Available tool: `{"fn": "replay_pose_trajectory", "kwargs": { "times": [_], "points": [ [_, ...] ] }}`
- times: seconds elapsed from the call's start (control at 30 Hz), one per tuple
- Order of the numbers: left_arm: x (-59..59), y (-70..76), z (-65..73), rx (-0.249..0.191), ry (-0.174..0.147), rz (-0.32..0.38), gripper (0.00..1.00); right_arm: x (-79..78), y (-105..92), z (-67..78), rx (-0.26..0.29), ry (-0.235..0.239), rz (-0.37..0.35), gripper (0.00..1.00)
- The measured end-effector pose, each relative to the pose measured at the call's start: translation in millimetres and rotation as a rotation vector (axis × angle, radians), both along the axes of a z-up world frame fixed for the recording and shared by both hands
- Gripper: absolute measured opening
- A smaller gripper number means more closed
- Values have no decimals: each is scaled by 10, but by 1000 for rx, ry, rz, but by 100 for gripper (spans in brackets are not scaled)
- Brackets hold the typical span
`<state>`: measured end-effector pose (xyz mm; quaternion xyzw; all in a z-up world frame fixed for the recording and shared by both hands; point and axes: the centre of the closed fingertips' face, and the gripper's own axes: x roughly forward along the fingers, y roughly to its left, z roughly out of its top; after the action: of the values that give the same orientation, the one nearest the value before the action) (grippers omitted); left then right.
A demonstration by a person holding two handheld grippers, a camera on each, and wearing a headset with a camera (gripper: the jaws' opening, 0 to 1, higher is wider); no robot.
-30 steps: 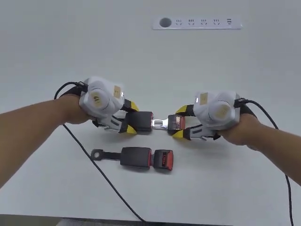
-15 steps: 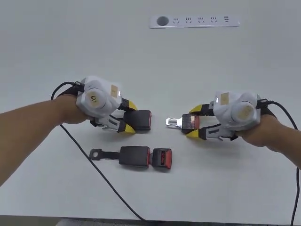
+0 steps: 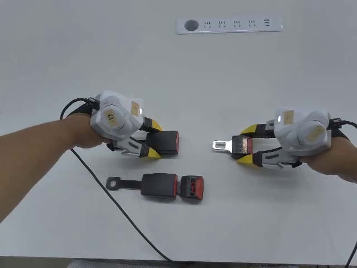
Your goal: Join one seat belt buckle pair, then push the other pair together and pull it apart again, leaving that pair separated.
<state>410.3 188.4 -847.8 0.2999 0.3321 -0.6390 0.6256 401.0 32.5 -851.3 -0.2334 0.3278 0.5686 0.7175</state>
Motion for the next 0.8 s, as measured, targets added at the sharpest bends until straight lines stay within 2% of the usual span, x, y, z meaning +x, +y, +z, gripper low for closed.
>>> {"fn": "replay_pose_trajectory", "kwargs": {
  "times": [0.57, 0.8],
  "points": [
    [-3, 4, -2, 12, -2, -2, 35, -34, -330, 46, -7, -6, -22, 37],
    [-4, -1, -5, 34, -8, -14, 35, -71, -432, 72, -2, -2, -41, 37]
  ]
}}
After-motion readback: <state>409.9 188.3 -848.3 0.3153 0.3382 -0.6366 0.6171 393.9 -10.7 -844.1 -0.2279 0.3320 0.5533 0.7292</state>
